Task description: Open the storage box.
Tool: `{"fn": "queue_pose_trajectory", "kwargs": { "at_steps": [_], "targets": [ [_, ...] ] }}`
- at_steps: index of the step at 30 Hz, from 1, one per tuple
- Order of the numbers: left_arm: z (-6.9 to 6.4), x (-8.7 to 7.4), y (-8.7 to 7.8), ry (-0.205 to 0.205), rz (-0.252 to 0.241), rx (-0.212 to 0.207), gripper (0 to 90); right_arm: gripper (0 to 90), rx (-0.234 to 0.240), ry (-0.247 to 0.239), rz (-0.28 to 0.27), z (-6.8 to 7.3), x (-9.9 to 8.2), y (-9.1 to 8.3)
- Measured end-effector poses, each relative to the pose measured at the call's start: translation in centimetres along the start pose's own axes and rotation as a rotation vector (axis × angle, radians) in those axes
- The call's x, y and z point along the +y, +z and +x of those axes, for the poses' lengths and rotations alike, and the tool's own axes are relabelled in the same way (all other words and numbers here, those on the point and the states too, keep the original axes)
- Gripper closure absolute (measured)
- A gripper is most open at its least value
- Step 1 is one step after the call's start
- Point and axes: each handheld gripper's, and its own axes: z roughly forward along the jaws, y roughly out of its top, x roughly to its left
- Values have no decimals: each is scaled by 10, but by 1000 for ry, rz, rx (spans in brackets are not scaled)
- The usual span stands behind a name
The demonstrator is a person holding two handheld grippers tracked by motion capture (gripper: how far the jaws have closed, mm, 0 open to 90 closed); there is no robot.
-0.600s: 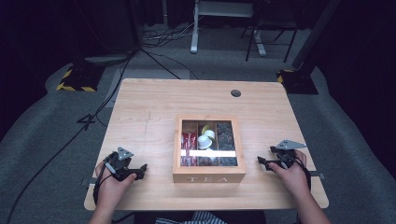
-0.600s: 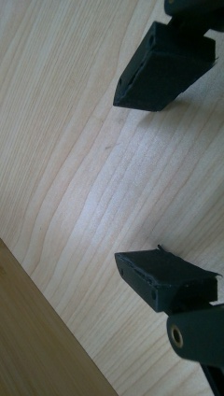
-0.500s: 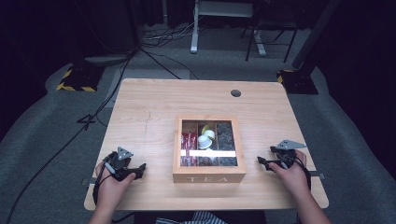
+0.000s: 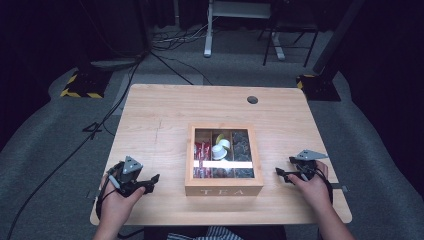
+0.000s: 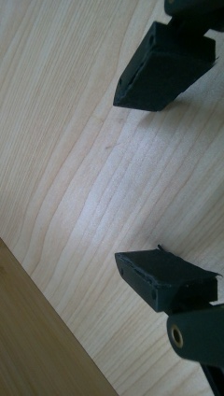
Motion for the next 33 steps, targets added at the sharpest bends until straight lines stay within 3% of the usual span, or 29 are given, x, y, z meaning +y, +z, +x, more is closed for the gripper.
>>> {"fn": "queue_pose_trajectory", "kwargs": {
  "at_steps": [5, 8, 10, 17, 24, 26, 30, 33],
  "targets": [
    [-20, 9, -12, 23, -52, -47, 292, 211, 0, 0, 0, 0, 0, 0],
    [-29, 11, -12, 41, -51, -66, 298, 211, 0, 0, 0, 0, 0, 0],
    [-41, 15, -12, 79, -49, -88, 303, 211, 0, 0, 0, 0, 0, 0],
    [-65, 19, -14, 100, -78, -163, 316, 211, 0, 0, 0, 0, 0, 0],
    [-80, 19, -11, 159, -85, -210, 331, 211, 0, 0, 0, 0, 0, 0],
    [-84, 18, -7, 175, -100, -255, 362, 211, 0, 0, 0, 0, 0, 0],
    [-87, 15, -1, 176, -104, -272, 377, 211, 0, 0, 0, 0, 0, 0],
    [-90, 12, 4, 181, -100, -287, 440, 210, 0, 0, 0, 0, 0, 0]
  ]
}}
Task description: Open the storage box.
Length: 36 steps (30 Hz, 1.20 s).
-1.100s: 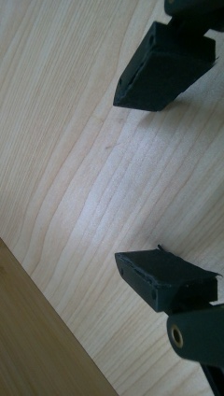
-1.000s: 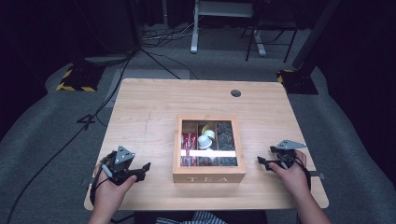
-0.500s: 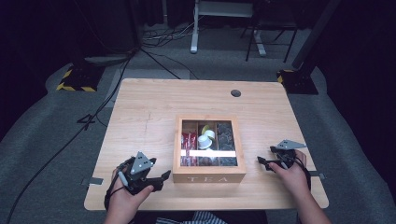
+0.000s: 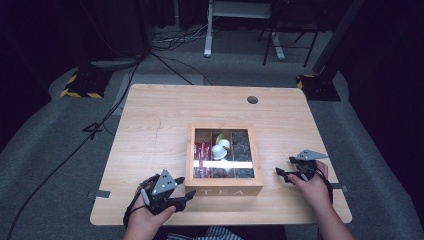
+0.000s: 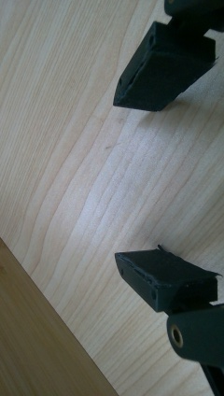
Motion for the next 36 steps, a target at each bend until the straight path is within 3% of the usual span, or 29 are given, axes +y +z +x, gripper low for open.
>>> {"fn": "queue_pose_trajectory", "kwargs": {
  "at_steps": [1, 3, 7, 12, 26, 34, 35, 36],
  "targets": [
    [0, -1, 2, 18, 10, 30, 442, 211, 0, 0, 0, 0, 0, 0],
    [0, -2, 2, 25, 14, 46, 478, 211, 0, 0, 0, 0, 0, 0],
    [5, -4, 2, 16, 29, 44, 609, 211, 1, -1, 0, 0, 0, 0],
    [6, -7, 5, 17, 64, 42, 662, 211, 1, -1, -1, 0, 0, 0],
    [6, -7, 5, 36, 70, 55, 700, 225, 9, -7, -2, 0, 0, 0],
    [5, -5, 4, 52, 58, 57, 715, 310, 60, 0, -16, 4, -1, -4],
    [5, -5, 3, 53, 63, 57, 716, 312, 60, -9, -20, 6, 0, -6],
    [5, -4, 3, 54, 64, 57, 716, 350, 66, -56, -19, 10, 3, -10]
  ]
}}
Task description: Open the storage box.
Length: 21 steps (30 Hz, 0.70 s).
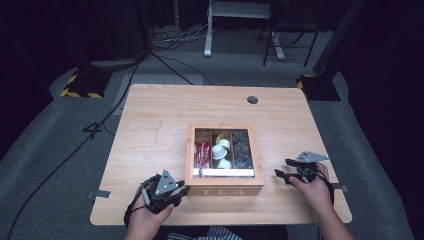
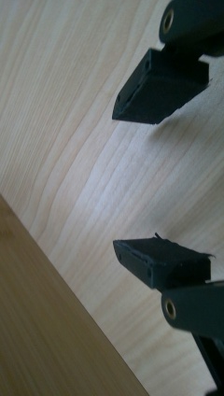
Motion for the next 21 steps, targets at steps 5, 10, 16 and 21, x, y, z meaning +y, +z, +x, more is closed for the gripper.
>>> {"fn": "queue_pose_trajectory", "kwargs": {
  "at_steps": [5, 10, 16, 21],
  "targets": [
    [0, 4, -5, -4, -17, 4, 720, 365, 15, -85, -12, 13, 8, -11],
    [0, 6, -7, -6, -35, 6, 726, 363, 37, -96, -122, 28, 22, -37],
    [0, 9, -9, -7, -35, 8, 726, 265, 128, -236, -115, 54, 35, -56],
    [1, 11, -11, -7, -42, 8, 726, 258, 170, -293, -127, 72, 41, -60]
  ]
}}
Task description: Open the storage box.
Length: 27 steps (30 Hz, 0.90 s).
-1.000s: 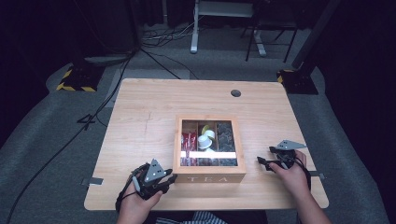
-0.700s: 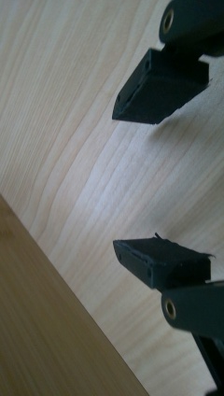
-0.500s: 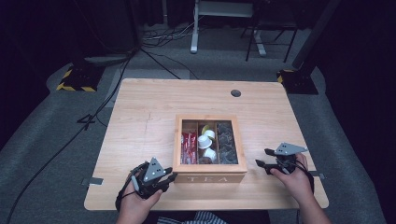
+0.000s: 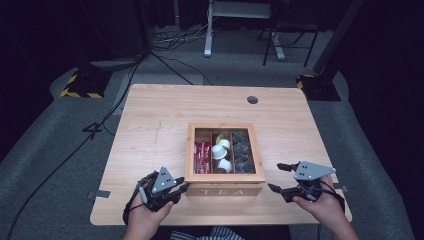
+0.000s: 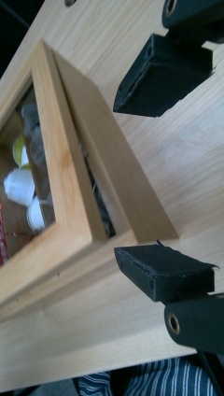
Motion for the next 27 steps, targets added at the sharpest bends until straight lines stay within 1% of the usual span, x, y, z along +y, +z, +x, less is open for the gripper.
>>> {"fn": "queue_pose_trajectory", "kwargs": {
  "at_steps": [2, 4, 6, 12, 13, 14, 15, 16, 17, 18, 22, 23, 24, 27],
  "targets": [
    [0, 0, 0, 0, 0, 0, 726, 258, 0, -28, 22, 7, 3, 5],
    [0, 0, 0, 0, 0, -1, 726, 257, 4, -42, 29, 11, 4, 10],
    [0, 1, 0, -2, -3, 0, 726, 257, 10, -29, 8, 13, 5, 15],
    [0, 1, 0, -1, 1, 1, 725, 266, -20, -13, -15, 16, 6, 28],
    [0, 1, 0, -4, 0, 0, 725, 267, -33, -19, -12, 16, 6, 29],
    [0, 1, 0, -5, 0, 0, 725, 267, -33, -19, -12, 16, 6, 29],
    [0, 1, 0, -6, 0, 0, 725, 288, -49, -17, -22, 15, 6, 29],
    [0, 1, 0, -6, 0, -1, 724, 289, -58, -18, -24, 15, 6, 29],
    [0, 1, 0, -3, 1, 1, 724, 289, -58, -18, -24, 15, 6, 29],
    [0, 1, 0, -4, 0, -1, 723, 289, -68, -17, -28, 14, 6, 29],
    [0, 1, 0, -5, -3, 2, 722, 290, -74, -15, -39, 14, 4, 31],
    [0, 0, 0, -11, -6, -2, 722, 289, -75, -14, -44, 14, 4, 32],
    [0, 0, 0, -9, -7, -1, 722, 290, -79, -26, -50, 16, 5, 34],
    [1, 0, 0, -5, -9, -2, 720, 292, -84, -37, -59, 16, 5, 35]
  ]
}}
